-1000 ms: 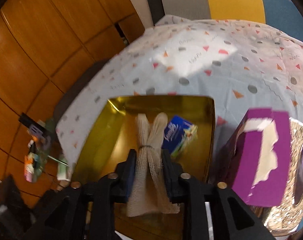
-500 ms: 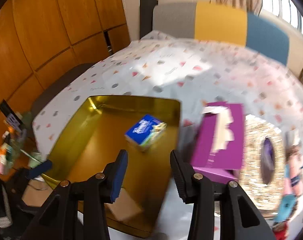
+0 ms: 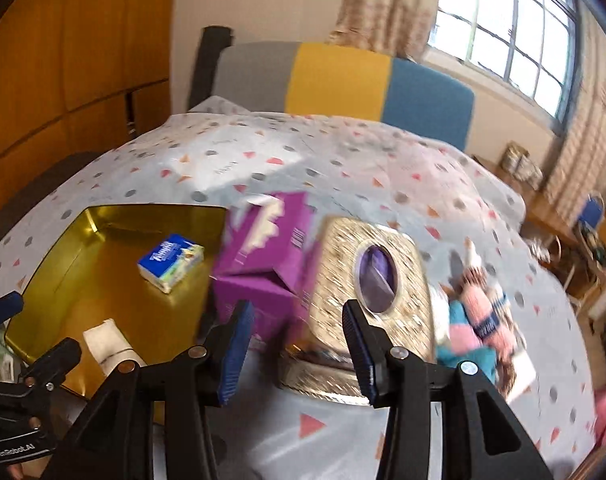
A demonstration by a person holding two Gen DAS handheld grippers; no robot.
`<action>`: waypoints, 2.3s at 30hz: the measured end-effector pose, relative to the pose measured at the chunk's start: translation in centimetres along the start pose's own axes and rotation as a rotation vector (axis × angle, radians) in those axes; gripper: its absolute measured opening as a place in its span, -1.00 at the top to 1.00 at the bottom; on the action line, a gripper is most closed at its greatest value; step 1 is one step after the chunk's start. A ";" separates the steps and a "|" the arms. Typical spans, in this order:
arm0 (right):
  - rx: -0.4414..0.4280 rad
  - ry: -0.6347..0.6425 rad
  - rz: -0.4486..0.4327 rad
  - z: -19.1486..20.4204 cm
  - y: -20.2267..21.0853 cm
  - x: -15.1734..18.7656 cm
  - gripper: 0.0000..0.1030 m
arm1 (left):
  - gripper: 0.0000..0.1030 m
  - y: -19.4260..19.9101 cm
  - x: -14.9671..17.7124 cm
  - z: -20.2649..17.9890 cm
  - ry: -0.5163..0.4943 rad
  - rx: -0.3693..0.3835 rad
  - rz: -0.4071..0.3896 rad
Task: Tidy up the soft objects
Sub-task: 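Reach the left tool to the red stocking ornament and grasp it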
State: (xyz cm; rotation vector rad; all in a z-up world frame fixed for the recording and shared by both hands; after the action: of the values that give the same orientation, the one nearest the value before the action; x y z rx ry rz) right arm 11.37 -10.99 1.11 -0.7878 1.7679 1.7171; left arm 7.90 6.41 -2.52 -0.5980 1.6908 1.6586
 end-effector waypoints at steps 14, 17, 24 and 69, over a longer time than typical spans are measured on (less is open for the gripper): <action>0.140 -0.213 -0.010 -9.9 2.2 2.0 0.09 | -0.92 -0.1 -0.8 -7.7 -0.184 0.129 -0.006; 0.204 -0.241 0.001 -11.7 2.2 2.5 0.09 | -0.93 -0.1 -0.8 -9.4 -0.223 0.163 -0.008; 0.290 -0.306 0.018 -15.8 2.7 4.1 0.09 | -0.93 0.0 -1.1 -13.1 -0.302 0.225 -0.013; 0.438 -0.760 0.012 -35.4 9.7 12.0 -0.18 | -0.51 -6.0 0.6 -42.4 -1.032 0.580 0.026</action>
State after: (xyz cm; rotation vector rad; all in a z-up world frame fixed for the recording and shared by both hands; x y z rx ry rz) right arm -3.38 -46.68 0.13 0.0744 1.4960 1.2979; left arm 5.50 -35.83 -9.05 0.5009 1.2478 1.0607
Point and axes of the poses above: each gripper's, at about its wrist camera, not at the fingertips, and y roughly against the way its jaws point, z to its left, x to its underside, the point moved 4 cm from there along -y, roughly the way its jaws point, and after that the axes turned 6 degrees about -y, right-handed, at the moved point
